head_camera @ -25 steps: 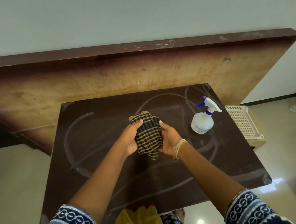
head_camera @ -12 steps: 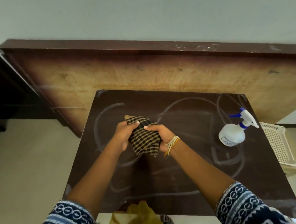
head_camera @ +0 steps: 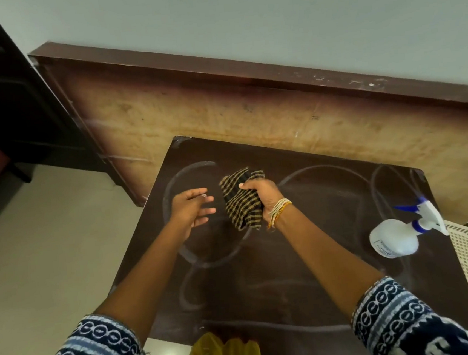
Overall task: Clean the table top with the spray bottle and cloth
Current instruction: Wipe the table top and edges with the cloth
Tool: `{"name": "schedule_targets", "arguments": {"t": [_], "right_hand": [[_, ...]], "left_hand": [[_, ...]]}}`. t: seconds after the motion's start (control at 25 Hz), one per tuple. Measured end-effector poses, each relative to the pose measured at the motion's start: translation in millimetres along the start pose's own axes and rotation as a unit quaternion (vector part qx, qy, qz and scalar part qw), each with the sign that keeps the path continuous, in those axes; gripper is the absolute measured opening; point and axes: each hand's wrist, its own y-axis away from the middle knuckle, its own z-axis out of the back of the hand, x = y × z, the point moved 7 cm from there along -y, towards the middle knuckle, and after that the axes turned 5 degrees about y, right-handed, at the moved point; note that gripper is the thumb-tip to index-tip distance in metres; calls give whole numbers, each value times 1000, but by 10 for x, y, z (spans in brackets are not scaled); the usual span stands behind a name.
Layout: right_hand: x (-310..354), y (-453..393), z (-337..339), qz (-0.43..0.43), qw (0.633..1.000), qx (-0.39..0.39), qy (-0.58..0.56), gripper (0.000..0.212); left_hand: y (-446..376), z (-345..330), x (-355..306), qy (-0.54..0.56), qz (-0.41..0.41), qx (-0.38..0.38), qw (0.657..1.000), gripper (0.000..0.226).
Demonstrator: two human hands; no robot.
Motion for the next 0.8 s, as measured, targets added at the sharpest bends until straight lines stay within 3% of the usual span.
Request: {"name": "schedule_targets", "arguments": {"t": [0.08,0.2,0.36,0.44,0.6,0.68,0.8], "right_hand": [[245,-220,-37,82,985,-105,115,20],[445,-489,-357,192,891,-198,361,27],[30,-1039,-921,147,734,-146,647,57],[-139,-1302,-1096,182,681,-146,694,62],[-403,-1758,-1237,239,650,-115,712,60],[-388,-1908,-1182,264,635,-136,713,54],[-152,-2197,-1086,245,660,-182,687,52]], "left_hand": [[-226,245,-29,-8,-5,-23,1000,19],[-587,650,-78,-67,-26,-59,996,22],[-1049,1083,-194,-228,-115,-118,960,22],[-1255,1194,-176,-289,-137,-128,939,27],[-1747,1286,127,-356,-125,-43,925,42],[-1900,1321,292,-358,-95,-16,929,47],[-1971,1346,402,-338,-99,-28,936,48]]}}
